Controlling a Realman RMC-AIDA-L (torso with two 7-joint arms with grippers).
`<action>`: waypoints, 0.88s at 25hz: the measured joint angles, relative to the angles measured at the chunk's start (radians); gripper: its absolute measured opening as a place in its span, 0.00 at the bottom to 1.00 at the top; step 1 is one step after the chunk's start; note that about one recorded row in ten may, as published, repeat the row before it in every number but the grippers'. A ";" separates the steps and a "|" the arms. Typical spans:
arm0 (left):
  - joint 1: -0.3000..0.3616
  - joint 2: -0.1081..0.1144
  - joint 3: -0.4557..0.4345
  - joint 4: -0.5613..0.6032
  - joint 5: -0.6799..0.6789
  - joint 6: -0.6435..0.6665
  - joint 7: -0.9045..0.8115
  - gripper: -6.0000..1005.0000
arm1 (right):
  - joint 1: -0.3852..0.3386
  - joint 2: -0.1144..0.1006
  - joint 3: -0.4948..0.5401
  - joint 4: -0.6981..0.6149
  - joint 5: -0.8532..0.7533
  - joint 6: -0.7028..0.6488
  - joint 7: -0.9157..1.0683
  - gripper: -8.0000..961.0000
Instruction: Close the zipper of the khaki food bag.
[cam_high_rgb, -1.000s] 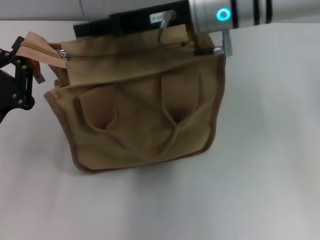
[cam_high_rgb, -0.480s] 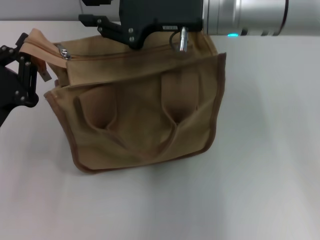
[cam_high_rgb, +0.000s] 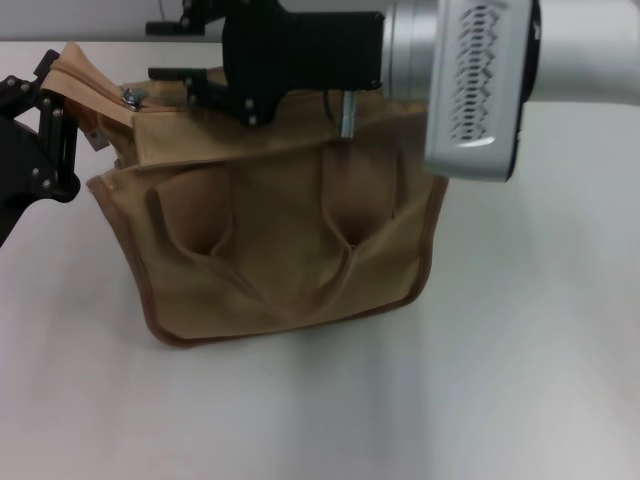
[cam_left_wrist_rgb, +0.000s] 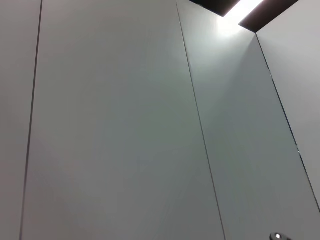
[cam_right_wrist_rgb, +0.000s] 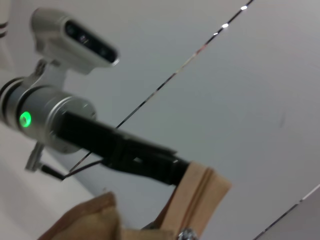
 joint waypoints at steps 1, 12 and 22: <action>0.001 0.000 -0.001 0.000 0.000 0.000 0.000 0.03 | 0.000 0.000 -0.016 -0.006 -0.001 0.015 -0.001 0.28; 0.003 0.001 -0.005 0.000 0.000 -0.001 0.000 0.03 | 0.002 0.000 -0.110 -0.041 -0.009 0.061 -0.004 0.28; -0.001 0.003 -0.003 0.003 0.000 0.008 -0.001 0.03 | -0.008 0.000 -0.207 -0.114 -0.009 0.132 0.000 0.28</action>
